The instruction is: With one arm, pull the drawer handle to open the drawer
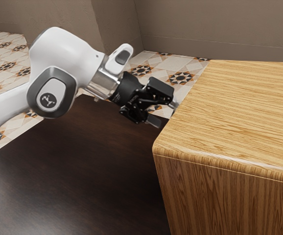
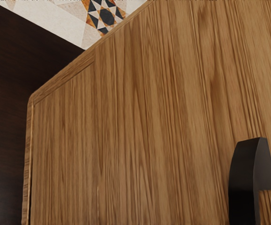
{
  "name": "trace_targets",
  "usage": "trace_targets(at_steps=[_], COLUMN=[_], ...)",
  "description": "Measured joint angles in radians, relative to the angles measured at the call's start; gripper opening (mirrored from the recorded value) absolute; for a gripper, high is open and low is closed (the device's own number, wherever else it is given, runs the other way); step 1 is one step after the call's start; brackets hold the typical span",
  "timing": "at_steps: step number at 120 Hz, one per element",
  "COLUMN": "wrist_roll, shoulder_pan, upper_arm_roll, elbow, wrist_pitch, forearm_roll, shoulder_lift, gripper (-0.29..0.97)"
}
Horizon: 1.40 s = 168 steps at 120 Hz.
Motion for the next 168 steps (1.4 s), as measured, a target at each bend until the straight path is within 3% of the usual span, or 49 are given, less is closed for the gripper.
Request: trace_targets(at_steps=[18, 90, 168], wrist_roll=[0.002, 0.008, 0.013], shoulder_pan=[0.056, 0.055, 0.146], upper_arm_roll=[-0.025, -0.042, -0.041], elbow=[-0.024, -0.051, -0.062], wrist_pitch=[-0.020, -0.030, -0.048], forearm_roll=[-0.002, 0.001, 0.002], shoulder_lift=[-0.004, -0.026, -0.040], gripper=[0.67, 0.67, 0.67])
